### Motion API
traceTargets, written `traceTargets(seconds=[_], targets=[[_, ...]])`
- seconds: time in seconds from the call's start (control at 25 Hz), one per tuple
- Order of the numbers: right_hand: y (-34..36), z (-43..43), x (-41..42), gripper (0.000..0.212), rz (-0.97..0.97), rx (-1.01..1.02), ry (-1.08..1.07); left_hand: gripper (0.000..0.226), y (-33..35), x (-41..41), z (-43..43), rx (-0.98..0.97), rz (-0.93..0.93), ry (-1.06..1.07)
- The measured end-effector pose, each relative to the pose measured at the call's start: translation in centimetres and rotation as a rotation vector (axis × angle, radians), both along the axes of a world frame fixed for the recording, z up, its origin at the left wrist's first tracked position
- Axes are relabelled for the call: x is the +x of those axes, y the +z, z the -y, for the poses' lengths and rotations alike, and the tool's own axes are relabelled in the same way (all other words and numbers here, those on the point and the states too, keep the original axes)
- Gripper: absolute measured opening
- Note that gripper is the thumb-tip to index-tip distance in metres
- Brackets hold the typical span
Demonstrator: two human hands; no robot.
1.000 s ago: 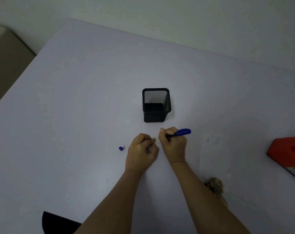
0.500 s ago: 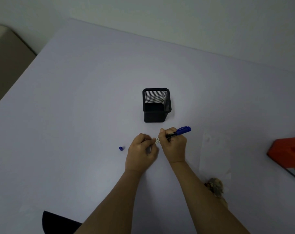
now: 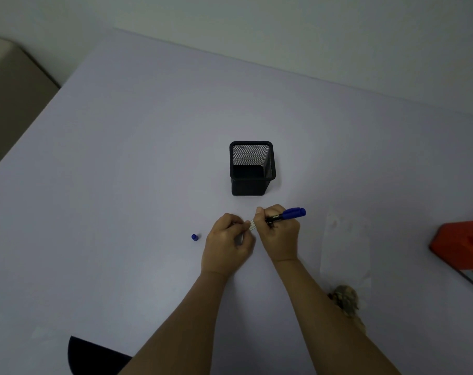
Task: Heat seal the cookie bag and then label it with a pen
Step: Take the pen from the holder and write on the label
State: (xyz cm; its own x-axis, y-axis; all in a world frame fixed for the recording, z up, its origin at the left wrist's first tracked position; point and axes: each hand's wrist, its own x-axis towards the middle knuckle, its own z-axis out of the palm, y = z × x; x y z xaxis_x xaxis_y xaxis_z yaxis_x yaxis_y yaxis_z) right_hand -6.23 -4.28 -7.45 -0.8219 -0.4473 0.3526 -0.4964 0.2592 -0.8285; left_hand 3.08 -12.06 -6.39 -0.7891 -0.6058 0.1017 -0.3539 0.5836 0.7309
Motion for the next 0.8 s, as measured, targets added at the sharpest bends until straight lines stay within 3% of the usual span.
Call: traceTargets(seconds=[0.8], targets=[[-0.07,-0.17,-0.22,0.033,0.027,-0.004,-0.027,0.016,-0.11,-0.19,-0.16,0.016,0.008,-0.007]])
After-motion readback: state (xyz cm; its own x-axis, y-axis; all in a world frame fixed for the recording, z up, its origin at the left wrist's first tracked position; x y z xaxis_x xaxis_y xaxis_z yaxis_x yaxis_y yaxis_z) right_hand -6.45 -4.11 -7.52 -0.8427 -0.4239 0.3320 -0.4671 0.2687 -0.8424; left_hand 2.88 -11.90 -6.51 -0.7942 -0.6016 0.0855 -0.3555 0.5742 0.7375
